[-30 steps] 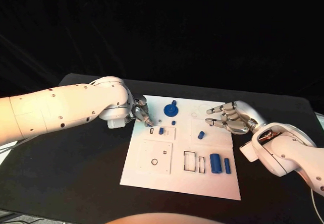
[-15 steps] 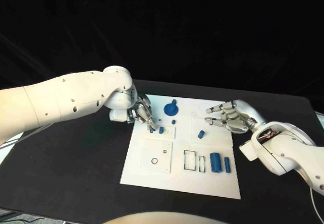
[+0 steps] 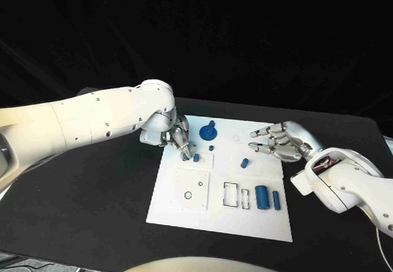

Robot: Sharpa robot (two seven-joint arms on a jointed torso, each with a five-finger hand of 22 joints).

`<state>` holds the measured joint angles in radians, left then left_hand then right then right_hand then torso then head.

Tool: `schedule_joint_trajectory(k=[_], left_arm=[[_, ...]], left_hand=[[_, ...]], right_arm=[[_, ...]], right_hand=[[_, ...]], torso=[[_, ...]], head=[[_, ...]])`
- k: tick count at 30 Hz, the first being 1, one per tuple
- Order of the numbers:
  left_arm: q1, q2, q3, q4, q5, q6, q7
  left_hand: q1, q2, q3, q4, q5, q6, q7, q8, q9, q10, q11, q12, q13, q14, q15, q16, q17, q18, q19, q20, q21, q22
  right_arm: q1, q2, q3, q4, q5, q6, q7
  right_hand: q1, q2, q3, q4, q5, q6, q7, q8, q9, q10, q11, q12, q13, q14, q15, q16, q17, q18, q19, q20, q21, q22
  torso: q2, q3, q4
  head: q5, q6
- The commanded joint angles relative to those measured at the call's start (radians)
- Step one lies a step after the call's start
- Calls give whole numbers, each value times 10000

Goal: Assemble the parts on the task board

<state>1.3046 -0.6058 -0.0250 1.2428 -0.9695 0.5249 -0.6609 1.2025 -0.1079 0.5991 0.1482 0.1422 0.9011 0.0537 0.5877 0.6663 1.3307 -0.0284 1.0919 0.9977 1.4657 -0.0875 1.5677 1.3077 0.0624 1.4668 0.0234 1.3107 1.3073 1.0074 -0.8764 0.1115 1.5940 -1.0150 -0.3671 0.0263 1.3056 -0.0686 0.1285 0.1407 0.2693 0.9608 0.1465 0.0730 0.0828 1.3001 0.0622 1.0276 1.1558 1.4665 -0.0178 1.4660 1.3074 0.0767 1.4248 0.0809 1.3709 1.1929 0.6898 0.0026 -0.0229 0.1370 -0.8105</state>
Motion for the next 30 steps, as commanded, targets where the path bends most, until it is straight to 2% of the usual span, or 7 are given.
schedule_joint_trajectory(k=[1, 11, 30], left_arm=[[10, 77, -24, -68, -893, 454, -45], [11, 201, -31, -203, -937, 699, -75], [11, 190, -30, -306, -557, 1107, -171]], left_hand=[[26, 31, 1309, -1381, 50, 22, -9, 66, 6, 1, 57, 0, 9, 1051, 87, 31, 2631, -7, 39, 62, 17, 918], [33, 1, 1326, -1472, 62, 44, -3, 61, -1, 25, 61, 24, 30, 1051, 93, 31, 2631, -16, 53, 70, 51, 946], [32, -8, 1329, -1525, 63, 79, 0, 49, -5, 56, 64, 71, 84, 1051, 98, 31, 2631, -17, 56, 76, 56, 953]], right_arm=[[-8, 9, 0, 8, -30, 113, 31], [-8, 20, 0, 1, -30, 116, 32], [-8, 24, 0, -4, -30, 121, 32]], right_hand=[[-4, 104, -60, 5, 35, 76, 2, 7, -6, -35, -58, 52, 4, 676, -40, -44, 937, -24, -38, -6, -40, -5], [-4, 104, -60, 5, 35, 76, 2, 7, -6, -35, -58, 52, 4, 676, -40, -44, 937, -24, -38, -6, -40, -5], [-4, 104, -60, 5, 35, 76, 2, 7, -6, -35, -58, 52, 4, 676, -40, -44, 937, -24, -38, -6, -40, -5]], torso=[[9, 1, -19], [4, -3, 7], [1, 4, 0]], head=[[6, -7], [3, -40], [26, -70]])
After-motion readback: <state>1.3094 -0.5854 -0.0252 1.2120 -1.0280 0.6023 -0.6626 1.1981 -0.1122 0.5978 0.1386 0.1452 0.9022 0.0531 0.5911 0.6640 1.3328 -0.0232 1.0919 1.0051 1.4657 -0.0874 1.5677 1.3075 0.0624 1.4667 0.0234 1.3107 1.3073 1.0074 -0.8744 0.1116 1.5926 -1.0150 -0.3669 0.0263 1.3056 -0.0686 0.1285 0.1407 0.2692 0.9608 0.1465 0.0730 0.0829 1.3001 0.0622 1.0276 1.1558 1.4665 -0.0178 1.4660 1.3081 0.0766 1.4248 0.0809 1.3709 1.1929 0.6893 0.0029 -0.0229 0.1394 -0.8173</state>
